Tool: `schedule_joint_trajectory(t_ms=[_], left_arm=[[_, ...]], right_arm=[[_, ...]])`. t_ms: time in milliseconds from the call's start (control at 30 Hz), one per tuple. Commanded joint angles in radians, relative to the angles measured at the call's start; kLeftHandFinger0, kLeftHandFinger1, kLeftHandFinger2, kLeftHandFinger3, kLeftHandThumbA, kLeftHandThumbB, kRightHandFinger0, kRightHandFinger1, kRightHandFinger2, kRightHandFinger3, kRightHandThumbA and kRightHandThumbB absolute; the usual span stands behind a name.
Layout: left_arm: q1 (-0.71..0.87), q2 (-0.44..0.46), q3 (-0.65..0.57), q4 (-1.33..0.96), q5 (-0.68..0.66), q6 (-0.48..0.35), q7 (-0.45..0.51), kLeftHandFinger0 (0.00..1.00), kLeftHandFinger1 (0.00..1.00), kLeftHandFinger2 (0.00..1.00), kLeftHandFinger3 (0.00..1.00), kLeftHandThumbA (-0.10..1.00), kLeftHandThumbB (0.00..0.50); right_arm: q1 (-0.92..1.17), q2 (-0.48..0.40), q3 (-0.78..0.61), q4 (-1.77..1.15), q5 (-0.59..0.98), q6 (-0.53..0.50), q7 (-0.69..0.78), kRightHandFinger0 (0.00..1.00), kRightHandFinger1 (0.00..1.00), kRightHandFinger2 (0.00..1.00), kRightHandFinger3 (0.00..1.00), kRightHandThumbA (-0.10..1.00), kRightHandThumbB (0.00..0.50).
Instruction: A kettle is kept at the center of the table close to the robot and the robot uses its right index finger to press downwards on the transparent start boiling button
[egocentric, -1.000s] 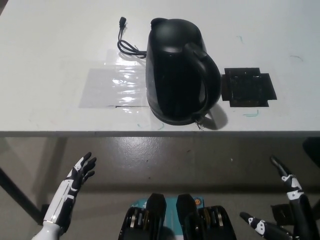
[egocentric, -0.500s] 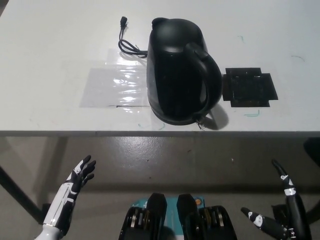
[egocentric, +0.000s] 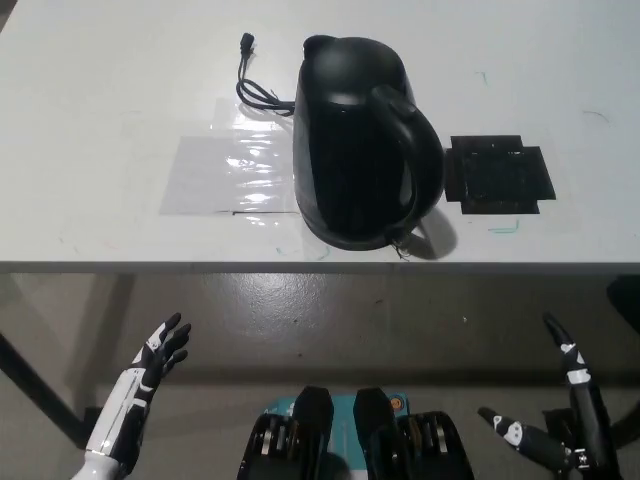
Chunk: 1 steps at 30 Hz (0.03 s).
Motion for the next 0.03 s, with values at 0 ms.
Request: schedule_joint_trajectory(t_ms=[0], left_arm=[[-0.004,0.01,0.001,-0.001,-0.007,-0.037,-0.01,1.0,1.0,1.0,1.0,1.0,0.313]], right_arm=[[-0.018,-0.001,-0.017,-0.016,0.042,-0.05,0.02,1.0,1.0,1.0,1.0,1.0,0.362]])
